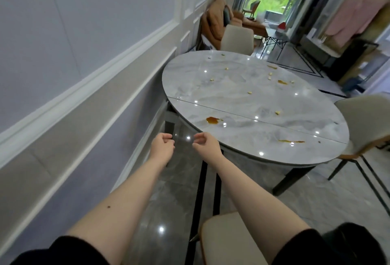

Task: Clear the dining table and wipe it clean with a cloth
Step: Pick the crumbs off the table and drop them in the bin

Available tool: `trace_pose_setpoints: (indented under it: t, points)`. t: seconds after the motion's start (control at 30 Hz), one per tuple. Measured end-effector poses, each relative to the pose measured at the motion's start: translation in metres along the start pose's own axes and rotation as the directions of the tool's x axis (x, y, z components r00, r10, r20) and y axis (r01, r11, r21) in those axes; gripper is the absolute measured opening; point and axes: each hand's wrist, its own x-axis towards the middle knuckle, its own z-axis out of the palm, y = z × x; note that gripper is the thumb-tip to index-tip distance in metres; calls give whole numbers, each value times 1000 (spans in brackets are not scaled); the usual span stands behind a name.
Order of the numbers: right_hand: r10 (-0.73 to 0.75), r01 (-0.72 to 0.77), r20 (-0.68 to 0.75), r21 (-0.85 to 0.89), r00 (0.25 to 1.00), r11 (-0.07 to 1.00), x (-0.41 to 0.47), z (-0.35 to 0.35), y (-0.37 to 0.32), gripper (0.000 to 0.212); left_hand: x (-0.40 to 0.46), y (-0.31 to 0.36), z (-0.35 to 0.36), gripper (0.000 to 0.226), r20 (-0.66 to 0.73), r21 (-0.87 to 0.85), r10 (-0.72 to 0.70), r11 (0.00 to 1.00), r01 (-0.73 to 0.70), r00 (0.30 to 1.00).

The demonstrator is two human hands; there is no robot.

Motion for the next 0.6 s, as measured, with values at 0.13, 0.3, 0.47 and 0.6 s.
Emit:
trace_pose_setpoints:
  t: [0.13,0.3,0.47,0.6]
  points:
    - [-6,6,-40,-18,999,1000,26,-7,-13,27,27,19,8,18,26,-30,13,999,-12,1000]
    - [-18,17,-57,-11,998,1000,77,-5,-29,30,63,37,14,15,59,-42,54,998,-52,997]
    - [-29,29,-29,-1,999,1000,152,5,-32,28,126,56,26,15,8,-46,49,998,-48,999]
    - [-52,51,9,21,999,998,236,6,-35,28,194,75,52,18,-21,3,36,999,-36,999]
